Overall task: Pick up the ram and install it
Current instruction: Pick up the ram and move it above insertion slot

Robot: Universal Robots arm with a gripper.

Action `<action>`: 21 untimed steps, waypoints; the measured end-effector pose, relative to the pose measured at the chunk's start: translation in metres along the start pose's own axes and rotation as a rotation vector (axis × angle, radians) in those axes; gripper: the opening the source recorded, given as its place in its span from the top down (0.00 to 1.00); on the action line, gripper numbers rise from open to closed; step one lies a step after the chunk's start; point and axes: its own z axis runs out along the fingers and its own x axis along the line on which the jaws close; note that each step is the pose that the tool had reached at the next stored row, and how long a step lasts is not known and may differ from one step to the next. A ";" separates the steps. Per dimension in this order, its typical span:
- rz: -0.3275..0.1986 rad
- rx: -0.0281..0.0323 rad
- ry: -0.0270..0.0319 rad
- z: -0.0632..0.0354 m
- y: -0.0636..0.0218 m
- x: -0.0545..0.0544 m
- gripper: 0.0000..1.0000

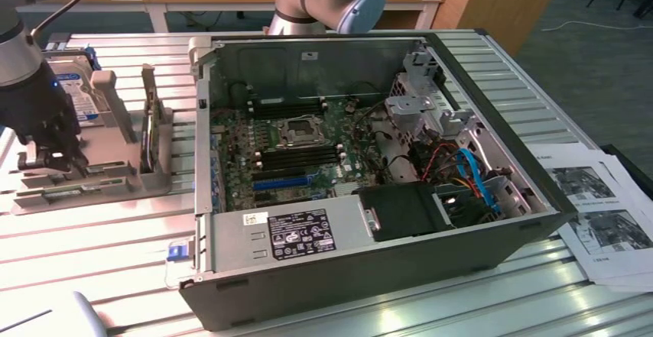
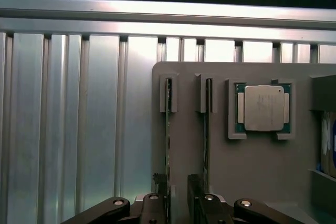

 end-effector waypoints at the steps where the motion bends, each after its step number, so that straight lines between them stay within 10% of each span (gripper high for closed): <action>1: 0.000 0.0000 0.0000 0.0008 0.0000 0.000 0.70; 21: -0.003 0.0000 0.0000 0.0030 -0.0027 0.000 0.70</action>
